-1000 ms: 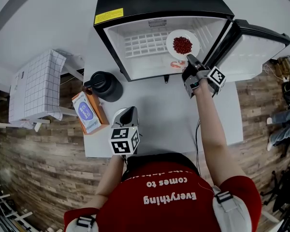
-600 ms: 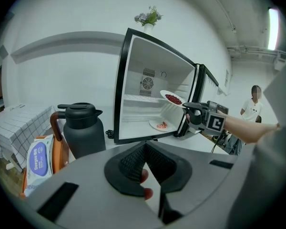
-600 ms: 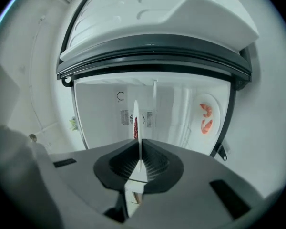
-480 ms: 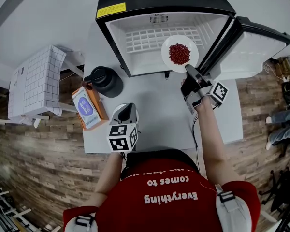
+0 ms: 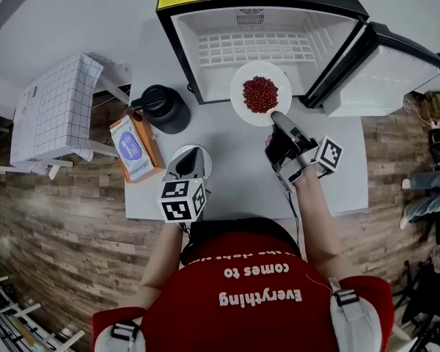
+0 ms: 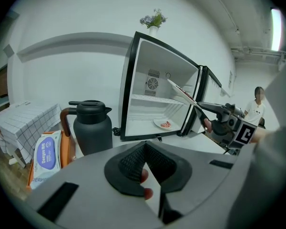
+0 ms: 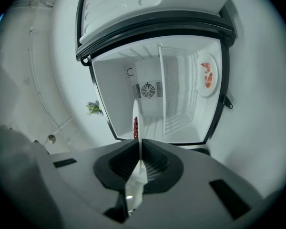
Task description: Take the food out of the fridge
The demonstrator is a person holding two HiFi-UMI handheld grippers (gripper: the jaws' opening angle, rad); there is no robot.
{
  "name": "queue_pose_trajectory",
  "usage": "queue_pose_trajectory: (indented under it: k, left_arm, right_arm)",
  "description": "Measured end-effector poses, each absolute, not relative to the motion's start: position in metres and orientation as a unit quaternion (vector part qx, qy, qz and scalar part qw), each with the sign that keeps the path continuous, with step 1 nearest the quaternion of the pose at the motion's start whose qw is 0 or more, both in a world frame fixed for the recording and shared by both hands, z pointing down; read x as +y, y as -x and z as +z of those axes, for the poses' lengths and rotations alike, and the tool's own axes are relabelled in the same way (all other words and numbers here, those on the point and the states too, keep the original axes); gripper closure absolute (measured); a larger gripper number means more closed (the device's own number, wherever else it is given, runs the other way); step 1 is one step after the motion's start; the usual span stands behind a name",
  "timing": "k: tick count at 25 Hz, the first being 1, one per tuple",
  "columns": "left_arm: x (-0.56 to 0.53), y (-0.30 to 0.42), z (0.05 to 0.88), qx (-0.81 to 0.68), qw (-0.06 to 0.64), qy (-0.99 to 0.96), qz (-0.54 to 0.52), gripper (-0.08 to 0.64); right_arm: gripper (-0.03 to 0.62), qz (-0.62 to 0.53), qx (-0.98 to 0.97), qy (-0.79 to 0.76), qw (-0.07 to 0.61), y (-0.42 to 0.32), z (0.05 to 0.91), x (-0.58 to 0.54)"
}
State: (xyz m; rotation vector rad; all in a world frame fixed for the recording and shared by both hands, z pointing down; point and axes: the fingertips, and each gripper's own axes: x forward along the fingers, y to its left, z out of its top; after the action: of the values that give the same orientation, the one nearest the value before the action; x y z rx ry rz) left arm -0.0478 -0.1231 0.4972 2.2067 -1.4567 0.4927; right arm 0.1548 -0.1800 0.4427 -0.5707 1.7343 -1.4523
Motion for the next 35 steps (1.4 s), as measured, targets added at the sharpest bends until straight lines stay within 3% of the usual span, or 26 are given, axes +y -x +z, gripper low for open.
queue_pose_trajectory:
  k: [20,35]
  left_arm:
    - [-0.097,0.102,0.522,-0.577,0.296,-0.747,0.143,0.554]
    - [-0.090,0.111,0.535,-0.590,0.302,-0.733,0.154,0.554]
  right_arm:
    - [0.568,-0.650,0.686,0.222,0.241,-0.092,0.534,-0.100]
    - [0.568,-0.699,0.642,0.290,0.119,-0.080,0.647,-0.085]
